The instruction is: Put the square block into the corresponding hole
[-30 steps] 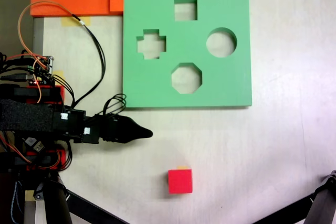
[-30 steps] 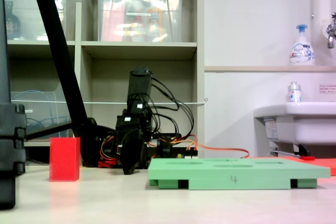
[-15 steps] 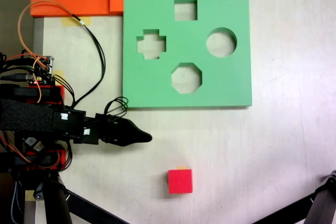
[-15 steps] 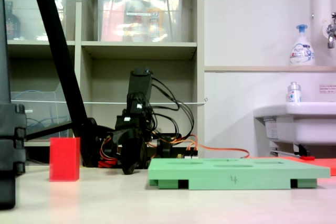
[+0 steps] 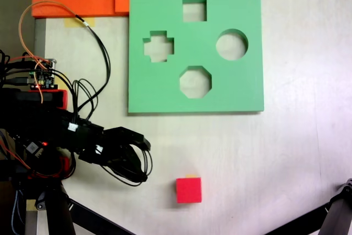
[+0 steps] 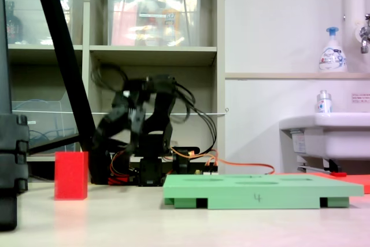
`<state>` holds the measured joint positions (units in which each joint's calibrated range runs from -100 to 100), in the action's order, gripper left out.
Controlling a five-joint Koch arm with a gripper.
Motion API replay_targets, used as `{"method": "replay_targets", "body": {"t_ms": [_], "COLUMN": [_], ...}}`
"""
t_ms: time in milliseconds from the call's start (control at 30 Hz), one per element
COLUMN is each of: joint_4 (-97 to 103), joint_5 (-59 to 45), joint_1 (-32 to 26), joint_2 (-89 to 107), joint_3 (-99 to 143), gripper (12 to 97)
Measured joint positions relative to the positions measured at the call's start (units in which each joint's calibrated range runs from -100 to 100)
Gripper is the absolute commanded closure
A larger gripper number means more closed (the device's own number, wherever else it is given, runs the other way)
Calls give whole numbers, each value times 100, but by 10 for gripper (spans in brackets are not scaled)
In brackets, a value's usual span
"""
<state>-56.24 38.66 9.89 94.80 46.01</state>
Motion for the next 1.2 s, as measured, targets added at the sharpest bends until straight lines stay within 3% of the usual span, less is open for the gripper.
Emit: {"method": "replay_targets", "body": {"t_ms": [233, 333, 367, 467, 633, 1200], "joint_4": [-2457, -3113, -3240, -3397, -3417, -3426], "joint_5": [171, 171, 171, 171, 171, 24], "joint_1": [122, 142, 142, 147, 156, 166], "joint_2": [-2873, -4145, -4514, -5472, -6799, -9549], "joint_3": [-3684, -4674, -5066, -5850, -6360, -6908], "gripper": [709, 495, 461, 376, 309, 314]}}
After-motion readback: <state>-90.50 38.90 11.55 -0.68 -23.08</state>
